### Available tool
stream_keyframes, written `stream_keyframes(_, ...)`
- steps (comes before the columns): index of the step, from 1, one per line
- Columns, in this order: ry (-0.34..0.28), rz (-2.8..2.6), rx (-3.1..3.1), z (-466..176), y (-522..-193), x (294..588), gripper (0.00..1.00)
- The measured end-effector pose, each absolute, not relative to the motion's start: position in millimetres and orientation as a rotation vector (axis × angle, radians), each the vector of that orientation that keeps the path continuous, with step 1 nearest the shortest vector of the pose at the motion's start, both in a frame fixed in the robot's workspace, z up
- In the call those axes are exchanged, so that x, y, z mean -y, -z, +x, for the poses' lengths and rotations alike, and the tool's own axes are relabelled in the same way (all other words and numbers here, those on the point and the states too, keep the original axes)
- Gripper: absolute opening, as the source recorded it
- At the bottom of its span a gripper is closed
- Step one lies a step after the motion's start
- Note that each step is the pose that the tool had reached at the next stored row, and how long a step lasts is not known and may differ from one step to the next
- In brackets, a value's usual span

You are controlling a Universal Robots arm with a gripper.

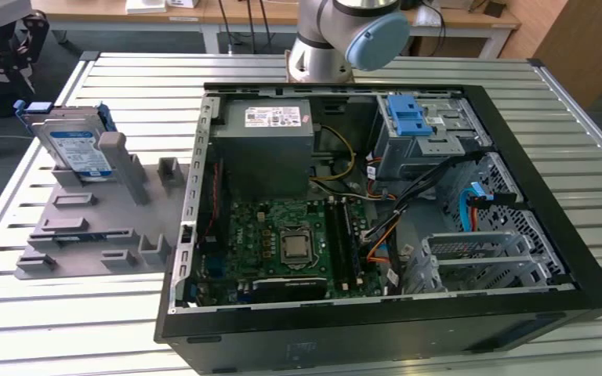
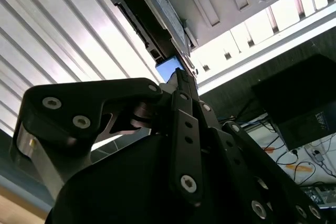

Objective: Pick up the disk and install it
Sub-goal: 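Pick up the disk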

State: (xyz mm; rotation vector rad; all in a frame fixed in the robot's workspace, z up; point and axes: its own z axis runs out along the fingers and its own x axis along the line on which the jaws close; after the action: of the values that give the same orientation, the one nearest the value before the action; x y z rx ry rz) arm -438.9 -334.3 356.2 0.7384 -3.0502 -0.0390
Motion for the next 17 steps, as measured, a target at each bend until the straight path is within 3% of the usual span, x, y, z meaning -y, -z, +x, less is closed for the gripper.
stream_keyframes(17, 0.039, 0.905, 3.003, -438.9, -356.2, 334.3, 0.11)
